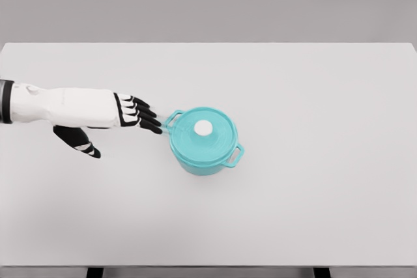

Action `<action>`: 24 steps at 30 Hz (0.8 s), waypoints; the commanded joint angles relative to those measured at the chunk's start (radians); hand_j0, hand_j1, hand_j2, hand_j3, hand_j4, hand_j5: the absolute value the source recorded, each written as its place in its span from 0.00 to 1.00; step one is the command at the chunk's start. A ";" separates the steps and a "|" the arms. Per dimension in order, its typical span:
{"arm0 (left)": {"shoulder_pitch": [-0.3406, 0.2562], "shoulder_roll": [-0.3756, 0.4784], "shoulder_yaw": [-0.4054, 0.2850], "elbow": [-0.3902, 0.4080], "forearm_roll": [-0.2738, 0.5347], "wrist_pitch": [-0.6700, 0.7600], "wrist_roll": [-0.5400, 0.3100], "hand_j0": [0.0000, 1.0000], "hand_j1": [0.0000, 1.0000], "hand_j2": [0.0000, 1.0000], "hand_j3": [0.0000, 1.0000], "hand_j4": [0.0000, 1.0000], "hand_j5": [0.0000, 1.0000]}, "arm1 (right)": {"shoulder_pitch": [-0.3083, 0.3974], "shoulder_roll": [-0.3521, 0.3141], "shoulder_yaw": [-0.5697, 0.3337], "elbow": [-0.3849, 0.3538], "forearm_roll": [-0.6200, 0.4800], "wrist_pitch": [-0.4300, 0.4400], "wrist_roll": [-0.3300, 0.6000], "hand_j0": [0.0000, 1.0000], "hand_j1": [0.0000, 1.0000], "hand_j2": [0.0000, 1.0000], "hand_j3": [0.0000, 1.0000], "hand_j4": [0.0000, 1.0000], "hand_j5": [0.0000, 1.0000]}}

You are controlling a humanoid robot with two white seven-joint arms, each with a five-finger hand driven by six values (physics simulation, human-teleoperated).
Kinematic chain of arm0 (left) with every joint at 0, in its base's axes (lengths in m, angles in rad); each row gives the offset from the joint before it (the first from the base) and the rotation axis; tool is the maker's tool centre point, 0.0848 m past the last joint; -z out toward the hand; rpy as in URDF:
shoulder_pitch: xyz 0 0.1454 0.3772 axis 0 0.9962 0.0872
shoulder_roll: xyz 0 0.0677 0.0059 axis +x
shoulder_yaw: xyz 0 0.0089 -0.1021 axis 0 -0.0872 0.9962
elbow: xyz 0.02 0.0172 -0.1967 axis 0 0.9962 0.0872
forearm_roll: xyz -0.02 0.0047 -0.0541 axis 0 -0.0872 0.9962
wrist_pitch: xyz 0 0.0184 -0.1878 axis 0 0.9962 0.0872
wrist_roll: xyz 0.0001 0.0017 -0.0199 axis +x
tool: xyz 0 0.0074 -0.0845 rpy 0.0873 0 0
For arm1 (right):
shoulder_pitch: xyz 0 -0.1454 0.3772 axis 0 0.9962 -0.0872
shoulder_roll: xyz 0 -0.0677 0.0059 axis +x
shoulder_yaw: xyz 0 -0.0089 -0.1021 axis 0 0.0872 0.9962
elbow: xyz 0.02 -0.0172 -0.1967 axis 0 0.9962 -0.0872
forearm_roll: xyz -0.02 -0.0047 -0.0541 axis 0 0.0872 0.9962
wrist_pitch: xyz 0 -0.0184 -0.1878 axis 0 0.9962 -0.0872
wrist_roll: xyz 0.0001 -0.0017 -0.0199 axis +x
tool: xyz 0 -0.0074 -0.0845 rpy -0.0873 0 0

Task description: Open the lid of the pot with left arm

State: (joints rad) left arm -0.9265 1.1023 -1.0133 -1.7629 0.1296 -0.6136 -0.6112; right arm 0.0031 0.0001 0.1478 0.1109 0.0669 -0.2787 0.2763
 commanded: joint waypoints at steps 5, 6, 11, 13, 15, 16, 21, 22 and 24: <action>-0.018 -0.193 -0.001 -0.003 0.031 0.003 0.000 1.00 1.00 1.00 1.00 1.00 1.00 | 0.006 0.000 -0.002 0.001 -0.001 0.001 -0.002 1.00 1.00 1.00 1.00 1.00 1.00; -0.038 -0.203 0.001 -0.001 0.018 0.003 0.000 1.00 1.00 1.00 1.00 1.00 1.00 | 0.006 0.000 -0.002 0.001 -0.001 0.001 -0.002 1.00 1.00 1.00 1.00 1.00 1.00; -0.114 -0.351 -0.019 0.097 0.007 0.003 0.000 1.00 1.00 1.00 1.00 1.00 1.00 | 0.006 0.000 -0.002 0.001 -0.001 0.001 -0.002 1.00 1.00 1.00 1.00 1.00 1.00; -0.114 -0.410 -0.039 0.172 -0.093 0.003 0.000 1.00 1.00 1.00 1.00 1.00 1.00 | 0.006 0.000 -0.002 0.001 -0.001 0.001 -0.002 1.00 1.00 1.00 1.00 1.00 1.00; -0.118 -0.429 -0.039 0.198 -0.119 0.003 0.000 1.00 1.00 1.00 1.00 1.00 1.00 | 0.006 0.000 -0.002 0.001 -0.001 0.001 -0.002 1.00 1.00 1.00 1.00 1.00 1.00; -0.115 -0.438 -0.039 0.209 -0.139 0.003 0.000 1.00 1.00 1.00 1.00 1.00 1.00 | 0.006 0.000 -0.002 0.001 -0.001 0.001 -0.002 1.00 1.00 1.00 1.00 1.00 1.00; -0.104 -0.473 -0.047 0.226 -0.165 0.003 0.000 1.00 1.00 1.00 1.00 1.00 1.00 | 0.006 0.000 -0.002 0.001 -0.001 0.001 -0.002 1.00 1.00 1.00 1.00 1.00 1.00; -0.104 -0.473 -0.047 0.226 -0.165 0.003 0.000 1.00 1.00 1.00 1.00 1.00 1.00 | 0.006 0.000 -0.002 0.001 -0.001 0.001 -0.002 1.00 1.00 1.00 1.00 1.00 1.00; -0.107 -0.479 -0.045 0.266 -0.165 0.003 0.000 1.00 1.00 1.00 1.00 1.00 1.00 | 0.006 0.000 -0.002 0.001 -0.001 0.001 -0.002 1.00 1.00 1.00 1.00 1.00 1.00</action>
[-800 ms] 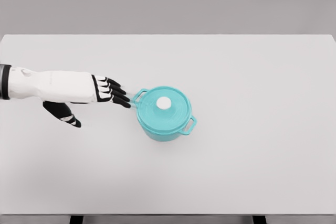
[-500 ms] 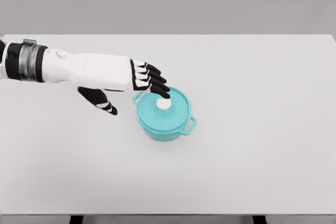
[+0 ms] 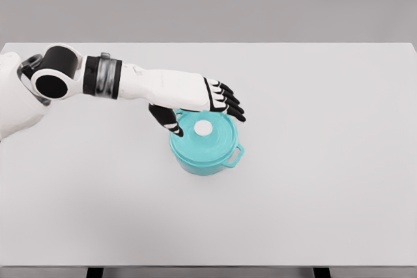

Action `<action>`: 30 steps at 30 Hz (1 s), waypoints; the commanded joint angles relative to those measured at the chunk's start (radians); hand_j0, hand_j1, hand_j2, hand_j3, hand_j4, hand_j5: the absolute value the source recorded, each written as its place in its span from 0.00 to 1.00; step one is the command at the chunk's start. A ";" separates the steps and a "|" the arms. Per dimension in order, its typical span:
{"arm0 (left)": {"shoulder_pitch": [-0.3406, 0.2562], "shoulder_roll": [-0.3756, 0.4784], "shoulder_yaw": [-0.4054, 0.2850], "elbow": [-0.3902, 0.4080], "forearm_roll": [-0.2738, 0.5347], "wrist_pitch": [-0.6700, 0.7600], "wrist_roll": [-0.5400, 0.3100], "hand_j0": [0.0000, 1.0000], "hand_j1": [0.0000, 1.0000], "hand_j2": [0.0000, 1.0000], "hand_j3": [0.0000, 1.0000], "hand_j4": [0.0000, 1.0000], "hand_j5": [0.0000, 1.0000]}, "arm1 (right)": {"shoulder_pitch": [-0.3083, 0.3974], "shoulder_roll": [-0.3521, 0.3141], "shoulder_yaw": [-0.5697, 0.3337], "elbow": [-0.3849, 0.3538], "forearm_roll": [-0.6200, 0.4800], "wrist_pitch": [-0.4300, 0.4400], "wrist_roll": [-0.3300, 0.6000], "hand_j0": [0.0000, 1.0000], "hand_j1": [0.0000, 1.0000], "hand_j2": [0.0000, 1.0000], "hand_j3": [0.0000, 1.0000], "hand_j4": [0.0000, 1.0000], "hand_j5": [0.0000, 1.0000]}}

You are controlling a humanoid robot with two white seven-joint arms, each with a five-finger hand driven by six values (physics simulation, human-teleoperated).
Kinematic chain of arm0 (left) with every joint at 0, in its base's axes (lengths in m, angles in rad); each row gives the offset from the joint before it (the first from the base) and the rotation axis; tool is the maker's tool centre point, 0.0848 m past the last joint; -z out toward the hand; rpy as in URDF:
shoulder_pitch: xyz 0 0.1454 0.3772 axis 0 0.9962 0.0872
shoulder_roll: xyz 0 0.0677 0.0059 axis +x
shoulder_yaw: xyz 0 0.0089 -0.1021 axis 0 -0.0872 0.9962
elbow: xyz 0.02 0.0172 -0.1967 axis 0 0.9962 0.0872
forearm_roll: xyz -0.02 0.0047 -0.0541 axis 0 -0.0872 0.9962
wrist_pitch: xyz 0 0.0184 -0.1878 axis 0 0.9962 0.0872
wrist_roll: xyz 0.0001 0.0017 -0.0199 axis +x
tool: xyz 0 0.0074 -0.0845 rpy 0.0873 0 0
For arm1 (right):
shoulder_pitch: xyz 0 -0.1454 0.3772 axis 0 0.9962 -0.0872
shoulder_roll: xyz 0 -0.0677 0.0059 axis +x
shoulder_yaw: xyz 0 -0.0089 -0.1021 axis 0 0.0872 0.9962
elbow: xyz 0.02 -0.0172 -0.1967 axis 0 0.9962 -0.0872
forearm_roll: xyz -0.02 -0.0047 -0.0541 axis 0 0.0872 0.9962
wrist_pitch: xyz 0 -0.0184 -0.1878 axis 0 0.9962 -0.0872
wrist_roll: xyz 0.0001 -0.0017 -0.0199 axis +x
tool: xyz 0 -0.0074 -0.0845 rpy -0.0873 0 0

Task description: Open the lid of the pot with left arm

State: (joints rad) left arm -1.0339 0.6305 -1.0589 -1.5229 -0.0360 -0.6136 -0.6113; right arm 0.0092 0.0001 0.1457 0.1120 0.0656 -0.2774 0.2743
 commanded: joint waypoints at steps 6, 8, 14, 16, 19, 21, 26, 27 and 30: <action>0.006 -0.051 0.011 0.139 -0.084 0.003 0.000 1.00 1.00 1.00 1.00 1.00 1.00 | 0.000 0.000 0.000 0.000 0.000 0.000 0.000 1.00 1.00 1.00 1.00 1.00 1.00; 0.012 -0.060 0.005 0.139 -0.087 0.003 0.000 1.00 1.00 1.00 1.00 1.00 1.00 | 0.000 0.000 -0.002 0.000 0.000 0.000 0.000 1.00 1.00 1.00 1.00 1.00 1.00; 0.043 -0.083 0.005 0.135 -0.085 0.003 0.000 1.00 1.00 1.00 1.00 1.00 1.00 | 0.000 0.000 -0.002 0.000 0.000 0.000 0.000 1.00 1.00 1.00 1.00 1.00 1.00; 0.043 -0.083 0.005 0.138 -0.111 0.003 0.000 1.00 1.00 1.00 1.00 1.00 1.00 | 0.000 0.000 -0.002 0.000 0.000 0.000 0.000 1.00 1.00 1.00 1.00 1.00 1.00; 0.052 -0.084 0.013 0.139 -0.122 0.003 0.000 1.00 1.00 1.00 1.00 1.00 1.00 | 0.000 0.000 -0.002 0.000 0.000 0.000 0.000 1.00 1.00 1.00 1.00 1.00 1.00; 0.054 -0.081 0.016 0.138 -0.120 0.003 0.000 1.00 1.00 1.00 1.00 1.00 1.00 | 0.000 0.000 0.000 0.000 0.000 0.000 0.000 1.00 1.00 1.00 1.00 1.00 1.00; 0.058 -0.078 0.016 0.138 -0.124 0.003 0.000 0.79 0.79 0.79 0.79 0.79 0.79 | 0.000 0.000 0.000 0.000 0.000 0.000 0.000 1.00 1.00 1.00 1.00 1.00 1.00; 0.058 -0.078 0.014 0.138 -0.124 0.003 0.000 0.76 0.76 0.76 0.76 0.76 0.76 | 0.000 0.000 -0.002 0.000 0.000 0.000 0.000 1.00 1.00 1.00 1.00 1.00 1.00; 0.067 -0.078 0.014 0.132 -0.124 0.003 0.000 0.72 0.72 0.72 0.72 0.72 0.72 | 0.000 0.000 0.000 0.000 0.000 0.000 0.000 1.00 1.00 1.00 1.00 1.00 1.00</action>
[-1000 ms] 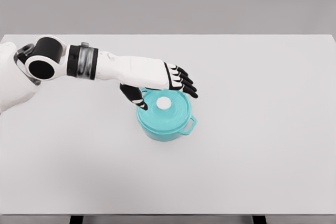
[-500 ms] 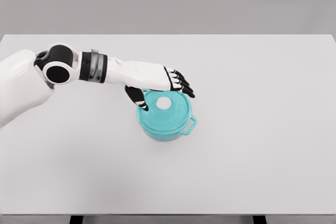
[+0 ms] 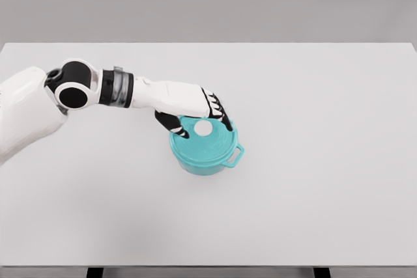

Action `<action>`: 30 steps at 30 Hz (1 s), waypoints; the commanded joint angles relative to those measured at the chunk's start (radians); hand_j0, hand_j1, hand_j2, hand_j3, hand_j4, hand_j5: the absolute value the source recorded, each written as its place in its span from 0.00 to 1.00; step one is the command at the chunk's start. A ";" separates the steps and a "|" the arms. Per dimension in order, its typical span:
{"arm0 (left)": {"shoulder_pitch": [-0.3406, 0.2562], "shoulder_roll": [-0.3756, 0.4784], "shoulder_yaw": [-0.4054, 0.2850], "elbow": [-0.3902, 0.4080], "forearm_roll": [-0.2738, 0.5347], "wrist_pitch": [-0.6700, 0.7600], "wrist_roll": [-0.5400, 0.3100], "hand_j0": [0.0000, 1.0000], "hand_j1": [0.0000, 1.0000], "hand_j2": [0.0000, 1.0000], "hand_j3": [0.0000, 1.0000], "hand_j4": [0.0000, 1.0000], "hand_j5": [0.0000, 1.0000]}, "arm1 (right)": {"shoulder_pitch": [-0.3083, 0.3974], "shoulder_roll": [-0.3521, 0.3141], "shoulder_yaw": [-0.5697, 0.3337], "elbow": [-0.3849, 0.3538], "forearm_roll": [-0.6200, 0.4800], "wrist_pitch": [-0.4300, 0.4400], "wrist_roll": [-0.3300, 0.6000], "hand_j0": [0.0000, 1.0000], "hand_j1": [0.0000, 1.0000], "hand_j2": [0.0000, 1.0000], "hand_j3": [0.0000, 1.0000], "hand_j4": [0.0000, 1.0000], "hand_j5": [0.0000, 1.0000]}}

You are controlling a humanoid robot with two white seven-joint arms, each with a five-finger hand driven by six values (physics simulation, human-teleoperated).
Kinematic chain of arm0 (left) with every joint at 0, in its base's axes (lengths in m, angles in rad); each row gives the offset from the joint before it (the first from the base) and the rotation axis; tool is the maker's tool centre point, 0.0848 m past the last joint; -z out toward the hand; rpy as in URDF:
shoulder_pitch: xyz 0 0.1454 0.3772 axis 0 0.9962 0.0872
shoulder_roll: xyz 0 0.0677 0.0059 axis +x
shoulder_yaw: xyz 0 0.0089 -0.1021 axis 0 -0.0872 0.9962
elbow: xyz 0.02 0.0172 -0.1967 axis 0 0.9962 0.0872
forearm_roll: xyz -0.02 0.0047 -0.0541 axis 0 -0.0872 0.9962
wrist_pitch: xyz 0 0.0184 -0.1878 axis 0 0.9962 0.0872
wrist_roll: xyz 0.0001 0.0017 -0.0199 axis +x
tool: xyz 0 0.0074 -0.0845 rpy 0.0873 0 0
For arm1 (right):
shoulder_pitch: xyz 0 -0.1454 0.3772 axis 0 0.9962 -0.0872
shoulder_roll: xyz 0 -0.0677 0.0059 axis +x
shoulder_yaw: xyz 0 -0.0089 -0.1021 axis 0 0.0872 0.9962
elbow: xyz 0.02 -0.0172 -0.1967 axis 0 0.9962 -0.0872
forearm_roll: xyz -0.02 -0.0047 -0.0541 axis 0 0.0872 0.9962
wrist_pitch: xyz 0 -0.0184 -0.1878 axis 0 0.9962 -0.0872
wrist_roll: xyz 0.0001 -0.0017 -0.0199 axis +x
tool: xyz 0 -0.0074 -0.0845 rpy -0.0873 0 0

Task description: Open the lid of the pot with left arm

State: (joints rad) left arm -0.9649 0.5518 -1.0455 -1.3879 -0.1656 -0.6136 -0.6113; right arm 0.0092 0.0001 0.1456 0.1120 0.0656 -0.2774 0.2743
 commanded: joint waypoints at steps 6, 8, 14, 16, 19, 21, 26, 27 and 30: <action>0.005 0.005 0.002 -0.011 0.023 0.003 0.000 0.50 0.50 0.50 0.50 0.50 0.50 | 0.000 0.000 -0.001 0.000 0.000 0.000 0.000 1.00 1.00 1.00 1.00 1.00 1.00; 0.005 0.008 0.001 -0.013 0.024 0.003 0.000 0.49 0.49 0.49 0.49 0.49 0.49 | 0.000 0.000 -0.001 0.000 0.000 0.000 0.000 1.00 1.00 1.00 1.00 1.00 1.00; 0.005 0.046 0.002 -0.076 0.077 0.003 0.000 0.38 0.38 0.38 0.38 0.38 0.38 | 0.000 0.000 0.000 0.000 0.000 0.000 0.000 1.00 1.00 1.00 1.00 1.00 1.00; 0.002 0.071 0.004 -0.103 0.089 0.003 0.000 0.37 0.37 0.37 0.37 0.37 0.37 | 0.000 0.000 0.000 0.000 0.000 0.000 0.000 1.00 1.00 1.00 1.00 1.00 1.00; -0.011 0.157 0.010 -0.171 0.136 0.003 0.000 0.38 0.38 0.38 0.38 0.38 0.38 | 0.000 0.000 0.000 0.000 0.000 0.000 0.000 1.00 1.00 1.00 1.00 1.00 1.00; -0.011 0.250 0.048 -0.221 0.173 0.003 0.000 0.38 0.38 0.38 0.38 0.38 0.38 | 0.000 0.000 -0.001 0.000 0.000 0.000 0.000 1.00 1.00 1.00 1.00 1.00 1.00; 0.006 0.488 0.091 -0.247 0.196 0.003 0.000 0.39 0.39 0.39 0.39 0.39 0.39 | 0.000 0.000 0.000 0.000 0.000 0.000 0.000 1.00 1.00 1.00 1.00 1.00 1.00; 0.009 0.519 0.087 -0.237 0.196 0.003 0.000 0.39 0.39 0.39 0.39 0.39 0.39 | 0.000 0.000 0.000 0.000 0.000 0.000 0.000 1.00 1.00 1.00 1.00 1.00 1.00; 0.074 0.534 0.111 -0.175 0.192 0.003 0.000 0.40 0.40 0.40 0.40 0.40 0.40 | 0.000 0.000 0.000 0.000 0.000 0.000 0.000 1.00 1.00 1.00 1.00 1.00 1.00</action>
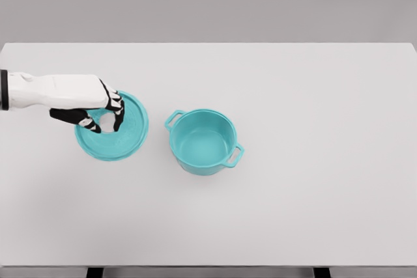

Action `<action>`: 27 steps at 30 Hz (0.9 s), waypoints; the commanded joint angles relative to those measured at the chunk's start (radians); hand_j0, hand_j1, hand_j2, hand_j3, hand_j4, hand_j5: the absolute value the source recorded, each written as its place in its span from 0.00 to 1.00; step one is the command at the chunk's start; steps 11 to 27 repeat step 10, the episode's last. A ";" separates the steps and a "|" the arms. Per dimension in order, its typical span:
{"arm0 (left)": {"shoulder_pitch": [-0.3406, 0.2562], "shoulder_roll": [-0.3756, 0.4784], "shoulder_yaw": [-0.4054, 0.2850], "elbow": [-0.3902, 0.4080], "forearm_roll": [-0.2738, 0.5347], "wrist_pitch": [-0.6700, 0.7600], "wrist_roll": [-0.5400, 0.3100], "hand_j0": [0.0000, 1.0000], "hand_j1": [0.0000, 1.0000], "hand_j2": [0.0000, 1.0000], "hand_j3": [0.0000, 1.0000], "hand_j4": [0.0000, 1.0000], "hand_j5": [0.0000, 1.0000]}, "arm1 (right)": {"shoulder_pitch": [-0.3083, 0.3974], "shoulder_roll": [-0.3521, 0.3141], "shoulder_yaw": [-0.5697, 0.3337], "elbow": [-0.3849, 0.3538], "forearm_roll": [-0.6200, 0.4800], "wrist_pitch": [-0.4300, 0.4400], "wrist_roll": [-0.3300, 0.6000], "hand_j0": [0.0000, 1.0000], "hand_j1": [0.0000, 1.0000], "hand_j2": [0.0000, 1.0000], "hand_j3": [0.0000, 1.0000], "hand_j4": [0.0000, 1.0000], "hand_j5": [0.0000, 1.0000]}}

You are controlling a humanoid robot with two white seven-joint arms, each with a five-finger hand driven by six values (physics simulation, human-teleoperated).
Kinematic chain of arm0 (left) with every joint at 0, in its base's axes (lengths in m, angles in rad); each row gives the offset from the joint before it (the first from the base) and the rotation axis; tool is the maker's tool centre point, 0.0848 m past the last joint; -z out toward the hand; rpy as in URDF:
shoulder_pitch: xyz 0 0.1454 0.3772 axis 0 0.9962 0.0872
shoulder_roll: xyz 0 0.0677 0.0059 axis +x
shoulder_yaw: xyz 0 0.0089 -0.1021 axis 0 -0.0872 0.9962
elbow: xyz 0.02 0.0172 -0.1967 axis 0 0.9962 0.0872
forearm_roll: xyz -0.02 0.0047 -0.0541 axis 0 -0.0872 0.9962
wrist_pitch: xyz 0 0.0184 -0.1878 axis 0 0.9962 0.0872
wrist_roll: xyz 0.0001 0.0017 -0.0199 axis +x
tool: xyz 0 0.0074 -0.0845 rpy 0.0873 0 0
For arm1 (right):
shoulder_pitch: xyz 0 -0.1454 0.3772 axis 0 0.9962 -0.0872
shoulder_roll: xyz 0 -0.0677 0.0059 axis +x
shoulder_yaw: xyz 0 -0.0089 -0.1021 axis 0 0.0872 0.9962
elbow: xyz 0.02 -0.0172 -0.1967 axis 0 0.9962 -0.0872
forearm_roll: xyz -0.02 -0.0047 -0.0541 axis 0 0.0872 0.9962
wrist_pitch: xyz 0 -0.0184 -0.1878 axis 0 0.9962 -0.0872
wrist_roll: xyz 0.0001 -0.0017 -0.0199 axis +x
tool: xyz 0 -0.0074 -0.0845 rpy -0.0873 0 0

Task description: Open the lid of the pot with left arm

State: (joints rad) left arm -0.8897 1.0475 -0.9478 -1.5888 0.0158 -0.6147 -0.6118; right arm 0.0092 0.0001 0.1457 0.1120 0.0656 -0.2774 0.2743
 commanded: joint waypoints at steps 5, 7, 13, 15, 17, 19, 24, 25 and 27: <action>-0.002 -0.014 0.034 0.047 0.022 0.004 0.001 1.00 1.00 1.00 1.00 1.00 1.00 | 0.000 0.000 0.000 0.000 0.000 0.000 0.000 1.00 1.00 1.00 1.00 1.00 1.00; 0.003 0.000 0.092 0.023 0.079 0.004 0.001 1.00 1.00 1.00 1.00 1.00 1.00 | 0.000 0.000 0.000 0.000 0.000 0.000 0.000 1.00 1.00 1.00 1.00 1.00 1.00; 0.003 -0.007 0.162 0.020 0.210 0.004 0.001 1.00 1.00 1.00 1.00 1.00 1.00 | 0.000 0.000 -0.002 0.000 0.000 0.000 0.000 1.00 1.00 1.00 1.00 1.00 1.00; 0.003 -0.007 0.162 0.020 0.210 0.004 0.001 1.00 1.00 1.00 1.00 1.00 1.00 | 0.000 0.000 -0.002 0.000 0.000 0.000 0.000 1.00 1.00 1.00 1.00 1.00 1.00; 0.003 -0.007 0.162 0.020 0.210 0.004 0.001 1.00 1.00 1.00 1.00 1.00 1.00 | 0.000 0.000 -0.002 0.000 0.000 0.000 0.000 1.00 1.00 1.00 1.00 1.00 1.00; 0.003 -0.007 0.162 0.020 0.210 0.004 0.001 1.00 1.00 1.00 1.00 1.00 1.00 | 0.000 0.000 -0.002 0.000 0.000 0.000 0.000 1.00 1.00 1.00 1.00 1.00 1.00; 0.003 -0.007 0.162 0.020 0.210 0.004 0.001 1.00 1.00 1.00 1.00 1.00 1.00 | 0.000 0.000 -0.002 0.000 0.000 0.000 0.000 1.00 1.00 1.00 1.00 1.00 1.00; 0.003 -0.007 0.162 0.020 0.210 0.004 0.001 1.00 1.00 1.00 1.00 1.00 1.00 | 0.000 0.000 -0.002 0.000 0.000 0.000 0.000 1.00 1.00 1.00 1.00 1.00 1.00; 0.003 -0.007 0.162 0.020 0.210 0.004 0.001 1.00 1.00 1.00 1.00 1.00 1.00 | 0.000 0.000 -0.002 0.000 0.000 0.000 0.000 1.00 1.00 1.00 1.00 1.00 1.00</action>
